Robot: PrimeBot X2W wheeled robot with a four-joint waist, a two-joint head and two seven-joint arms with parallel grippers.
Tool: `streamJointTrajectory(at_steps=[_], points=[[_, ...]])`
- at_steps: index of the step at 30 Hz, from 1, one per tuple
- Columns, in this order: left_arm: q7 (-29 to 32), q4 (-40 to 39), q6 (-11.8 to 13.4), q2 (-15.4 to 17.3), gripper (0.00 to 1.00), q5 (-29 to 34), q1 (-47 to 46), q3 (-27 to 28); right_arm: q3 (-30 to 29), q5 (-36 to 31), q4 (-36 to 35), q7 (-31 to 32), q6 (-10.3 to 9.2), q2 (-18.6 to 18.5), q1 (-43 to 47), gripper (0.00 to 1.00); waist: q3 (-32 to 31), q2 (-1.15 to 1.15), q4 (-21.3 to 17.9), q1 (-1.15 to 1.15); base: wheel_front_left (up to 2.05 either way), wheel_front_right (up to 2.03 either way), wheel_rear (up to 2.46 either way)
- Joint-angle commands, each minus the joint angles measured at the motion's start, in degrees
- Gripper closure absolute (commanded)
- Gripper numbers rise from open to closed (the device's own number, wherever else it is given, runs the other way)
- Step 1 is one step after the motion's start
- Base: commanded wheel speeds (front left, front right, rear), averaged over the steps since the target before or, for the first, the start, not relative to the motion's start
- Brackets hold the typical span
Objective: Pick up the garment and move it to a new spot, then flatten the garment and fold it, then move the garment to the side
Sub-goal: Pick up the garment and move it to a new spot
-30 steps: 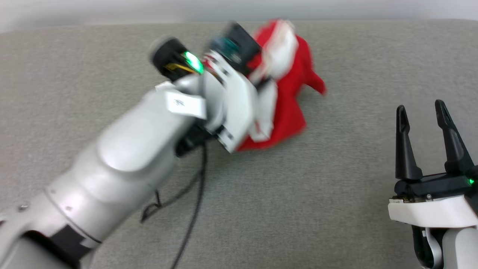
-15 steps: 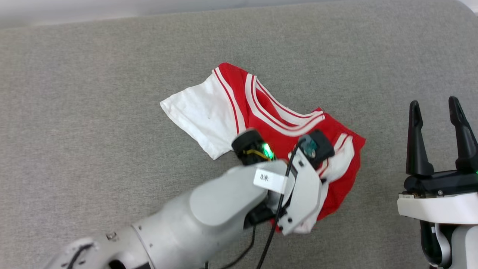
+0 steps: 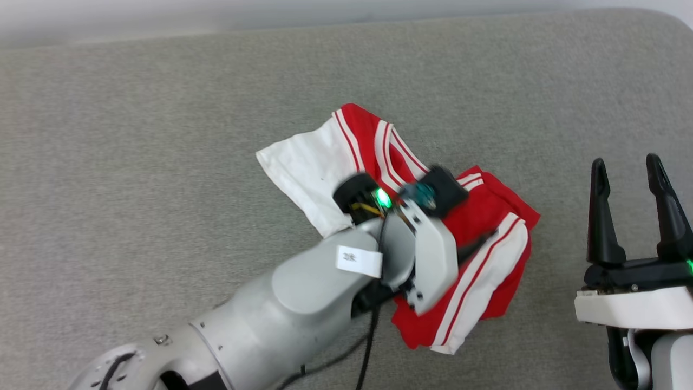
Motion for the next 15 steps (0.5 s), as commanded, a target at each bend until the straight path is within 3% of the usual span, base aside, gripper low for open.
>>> streamJointTrajectory(at_steps=[1, 7, 8, 15], points=[[-4.2, 1.1, 0.5, 0.2, 0.0, 0.9, -0.8, 1.5, -0.2, -0.4, 0.5, -0.1, -0.04, 0.2, 1.1, 0.0, -1.6, 0.0, 1.7, 0.0, 0.0, 0.0, 0.0], [-16.5, 3.1, 6.1, 2.9, 0.0, 3.7, 0.4, 6.0, -0.5, -1.0, 1.6, -0.1, -0.04, 0.2, 3.1, 0.0, -4.6, 0.0, 4.1, 0.0, 0.0, 0.0, 0.0], [-16.5, 3.1, 6.1, 2.9, 0.0, 3.7, 0.4, 6.0, -0.5, -1.0, 1.6, -0.1, -0.04, 0.2, 3.1, 0.0, -4.6, 0.0, 4.1, 0.0, 0.0, 0.0, 0.0], [-19.7, -0.4, 14.0, 8.3, 0.0, 5.4, 7.4, 16.5, -0.9, -1.3, 2.7, -0.1, -0.04, 0.2, 5.5, 0.0, -7.8, 0.0, 6.8, 0.0, 0.0, 0.0, 0.0]])
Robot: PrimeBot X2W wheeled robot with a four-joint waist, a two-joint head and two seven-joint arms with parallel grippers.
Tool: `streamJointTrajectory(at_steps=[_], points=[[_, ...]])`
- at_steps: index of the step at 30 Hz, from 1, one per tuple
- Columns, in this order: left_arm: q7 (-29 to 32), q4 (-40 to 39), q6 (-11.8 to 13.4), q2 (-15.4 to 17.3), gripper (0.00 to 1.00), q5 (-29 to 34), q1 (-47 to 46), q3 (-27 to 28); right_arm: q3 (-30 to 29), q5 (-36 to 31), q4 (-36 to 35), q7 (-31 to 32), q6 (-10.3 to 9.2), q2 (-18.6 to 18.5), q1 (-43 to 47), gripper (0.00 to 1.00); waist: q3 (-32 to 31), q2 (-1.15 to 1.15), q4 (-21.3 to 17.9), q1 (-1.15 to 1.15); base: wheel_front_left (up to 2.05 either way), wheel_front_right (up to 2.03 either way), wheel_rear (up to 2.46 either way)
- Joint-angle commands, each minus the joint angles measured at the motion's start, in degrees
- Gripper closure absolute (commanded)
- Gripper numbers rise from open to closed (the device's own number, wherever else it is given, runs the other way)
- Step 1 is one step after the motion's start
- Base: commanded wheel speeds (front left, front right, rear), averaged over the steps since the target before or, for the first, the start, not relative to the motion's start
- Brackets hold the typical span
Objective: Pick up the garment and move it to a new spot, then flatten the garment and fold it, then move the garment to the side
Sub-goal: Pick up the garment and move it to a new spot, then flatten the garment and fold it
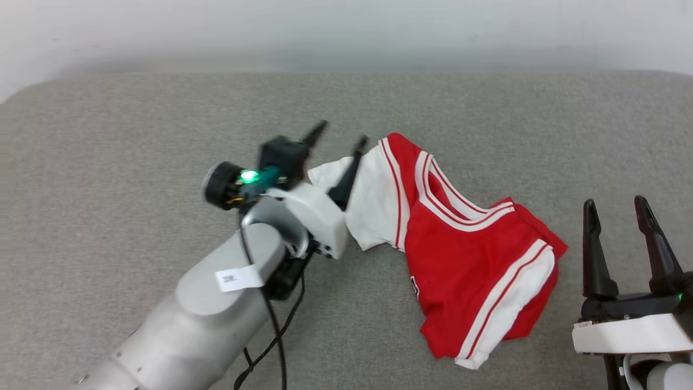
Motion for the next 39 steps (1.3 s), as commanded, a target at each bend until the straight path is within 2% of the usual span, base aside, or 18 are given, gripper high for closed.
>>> streamJointTrajectory(at_steps=[1, 4, 8, 14, 18, 25, 39], points=[[-0.4, -1.6, 1.0, 0.5, 0.0, 1.1, 1.7, 2.1, -0.1, -0.3, 0.2, -0.1, -0.04, 0.2, 0.7, 0.0, -1.0, 0.0, 1.2, 0.0, 0.0, 0.0, 0.0], [-0.3, -6.9, 4.0, 2.6, 0.0, 5.3, 7.7, 9.5, 0.1, 0.2, 0.6, -0.1, -0.04, 0.2, 1.3, 0.0, -2.0, 0.0, 2.2, 0.0, 0.0, 0.0, 0.0], [-0.3, -13.3, 6.9, 3.6, 0.0, 11.9, 16.3, 17.8, 0.1, 0.5, 1.4, -0.1, -0.04, 0.2, 2.3, 0.0, -3.8, 0.0, 3.3, 0.0, 0.0, 0.0, 0.0], [-0.3, -21.1, 8.5, 3.3, 0.0, 20.4, 28.9, 29.4, 0.6, 1.3, 2.3, -0.1, -0.04, 0.2, 3.9, 0.0, -6.3, 0.0, 3.8, 0.0, 0.0, 0.0, 0.0], [-0.3, -25.6, 7.9, 1.8, 0.0, 25.1, 36.3, 36.0, 0.9, 1.8, 2.9, -0.1, -0.04, 0.2, 5.0, 0.0, -7.8, 0.0, 3.7, 0.0, 0.0, 0.0, 0.0], [-0.3, -29.7, 4.2, -1.3, 0.0, 31.6, 45.7, 43.0, 0.9, 2.6, 3.8, -0.1, -0.04, 0.2, 6.6, 0.0, -9.4, 0.0, 3.1, 0.0, 0.0, 0.0, 0.0], [-0.3, -30.0, -2.7, -7.3, 0.0, 37.9, 52.5, 50.6, 0.2, 5.3, 4.9, -0.1, -0.04, 0.2, 8.8, 0.0, -11.2, 0.0, 2.3, 0.0, 0.0, 0.0, 0.0]])
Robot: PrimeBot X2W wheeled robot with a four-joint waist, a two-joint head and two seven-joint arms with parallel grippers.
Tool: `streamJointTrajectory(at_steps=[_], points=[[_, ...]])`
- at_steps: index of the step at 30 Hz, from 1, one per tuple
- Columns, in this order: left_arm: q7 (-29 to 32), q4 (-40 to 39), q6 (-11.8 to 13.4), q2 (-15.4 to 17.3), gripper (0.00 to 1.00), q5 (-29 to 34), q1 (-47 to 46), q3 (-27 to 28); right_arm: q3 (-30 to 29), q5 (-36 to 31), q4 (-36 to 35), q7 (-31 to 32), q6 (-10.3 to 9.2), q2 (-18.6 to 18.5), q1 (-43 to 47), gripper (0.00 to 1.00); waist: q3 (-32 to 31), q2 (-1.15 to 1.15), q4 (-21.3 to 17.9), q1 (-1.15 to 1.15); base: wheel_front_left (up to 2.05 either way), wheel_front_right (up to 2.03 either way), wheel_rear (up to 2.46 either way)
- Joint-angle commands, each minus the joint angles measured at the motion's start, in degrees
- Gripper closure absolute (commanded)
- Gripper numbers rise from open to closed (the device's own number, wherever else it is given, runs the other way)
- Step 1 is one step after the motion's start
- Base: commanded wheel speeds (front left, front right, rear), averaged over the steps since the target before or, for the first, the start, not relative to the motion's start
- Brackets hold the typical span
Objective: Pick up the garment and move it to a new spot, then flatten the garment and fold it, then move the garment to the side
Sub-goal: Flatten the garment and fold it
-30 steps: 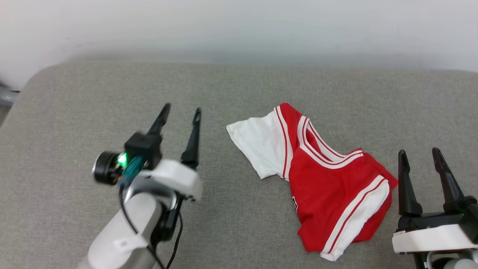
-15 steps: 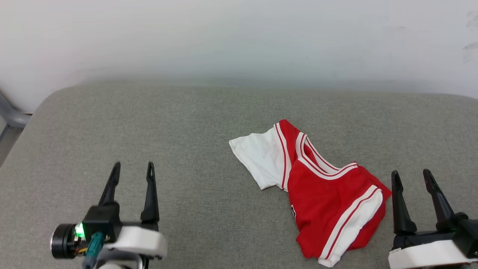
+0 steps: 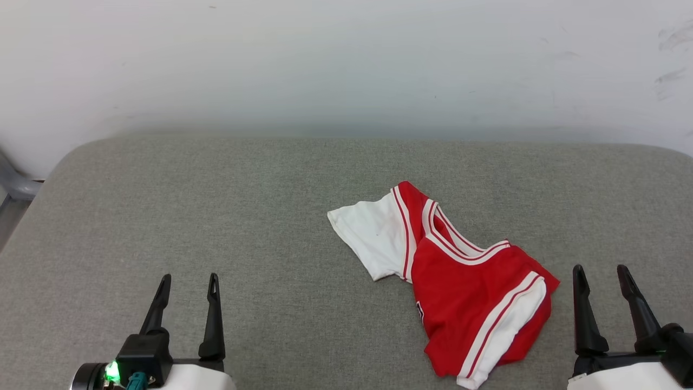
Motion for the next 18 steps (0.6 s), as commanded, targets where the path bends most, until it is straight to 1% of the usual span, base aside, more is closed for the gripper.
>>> streamJointTrajectory(at_steps=[1, 9, 18], points=[[-0.2, 0.3, -0.6, -0.3, 0.0, 0.5, 0.9, 0.6, 0.0, 0.5, 0.2, -0.1, -0.04, 0.1, 0.9, 0.0, -0.2, 0.0, -0.1, 0.0, 0.0, 0.0, 0.0], [-0.2, 1.4, -2.9, -1.9, 0.0, 2.4, 1.7, 2.4, 0.3, 1.1, 0.3, -0.1, -0.04, 0.1, 1.3, 0.0, -0.7, 0.0, -0.3, 0.0, 0.0, 0.0, 0.0], [-0.2, 2.0, -4.0, -3.2, 0.0, 3.4, 2.2, 3.2, 0.4, 1.7, 0.5, -0.1, -0.04, 0.1, 1.3, 0.0, -0.7, 0.0, -0.2, 0.0, 0.0, 0.0, 0.0]])
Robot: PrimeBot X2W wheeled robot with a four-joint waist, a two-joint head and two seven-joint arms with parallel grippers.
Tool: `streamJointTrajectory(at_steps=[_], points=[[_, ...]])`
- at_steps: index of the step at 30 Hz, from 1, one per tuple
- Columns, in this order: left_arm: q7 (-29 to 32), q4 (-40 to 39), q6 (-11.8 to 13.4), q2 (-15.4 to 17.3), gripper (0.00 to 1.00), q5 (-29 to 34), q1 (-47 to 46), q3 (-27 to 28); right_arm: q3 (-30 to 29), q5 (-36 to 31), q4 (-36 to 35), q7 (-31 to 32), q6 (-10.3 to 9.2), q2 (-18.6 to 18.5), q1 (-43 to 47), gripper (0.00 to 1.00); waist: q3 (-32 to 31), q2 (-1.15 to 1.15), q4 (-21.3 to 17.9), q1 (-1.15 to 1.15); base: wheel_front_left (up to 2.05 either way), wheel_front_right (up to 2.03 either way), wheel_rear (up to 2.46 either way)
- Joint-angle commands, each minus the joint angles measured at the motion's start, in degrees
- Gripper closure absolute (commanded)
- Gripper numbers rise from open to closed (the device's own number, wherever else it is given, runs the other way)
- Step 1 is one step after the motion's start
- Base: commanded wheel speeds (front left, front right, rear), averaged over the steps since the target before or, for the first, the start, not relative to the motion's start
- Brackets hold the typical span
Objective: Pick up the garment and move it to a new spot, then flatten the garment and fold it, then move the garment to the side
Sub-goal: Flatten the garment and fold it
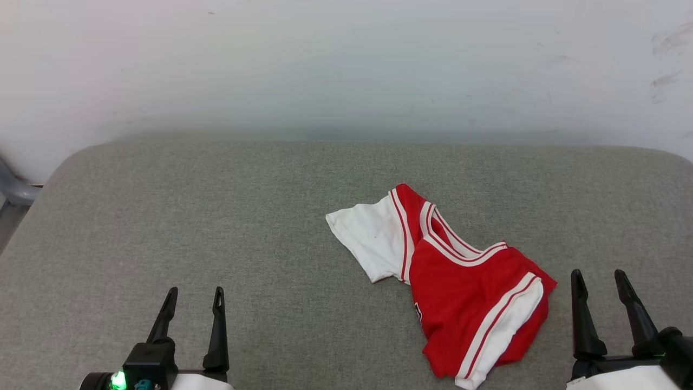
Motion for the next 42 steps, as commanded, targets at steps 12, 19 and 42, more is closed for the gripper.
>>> streamJointTrajectory(at_steps=[12, 19, 42], points=[[-0.2, 0.6, -1.1, -0.8, 0.0, 1.0, -0.4, 0.9, 0.4, -0.1, 0.0, -0.1, -0.04, 0.1, -0.2, 0.0, 0.3, 0.0, -0.1, 0.0, 0.0, 0.0, 0.0], [-0.2, 1.9, -3.5, 0.2, 0.0, 0.5, -5.4, 1.4, 1.0, -0.4, -0.2, -0.1, -0.04, 0.1, -1.3, 0.0, 1.2, 0.0, -0.8, 0.0, 0.0, 0.0, 0.0], [22.0, 20.3, -7.7, 16.8, 0.0, -19.5, -50.3, -23.4, 2.6, 0.4, -3.4, -0.1, -0.04, 0.1, -10.1, 0.0, 16.3, 0.0, -10.5, 0.0, 0.0, 0.0, 0.0]])
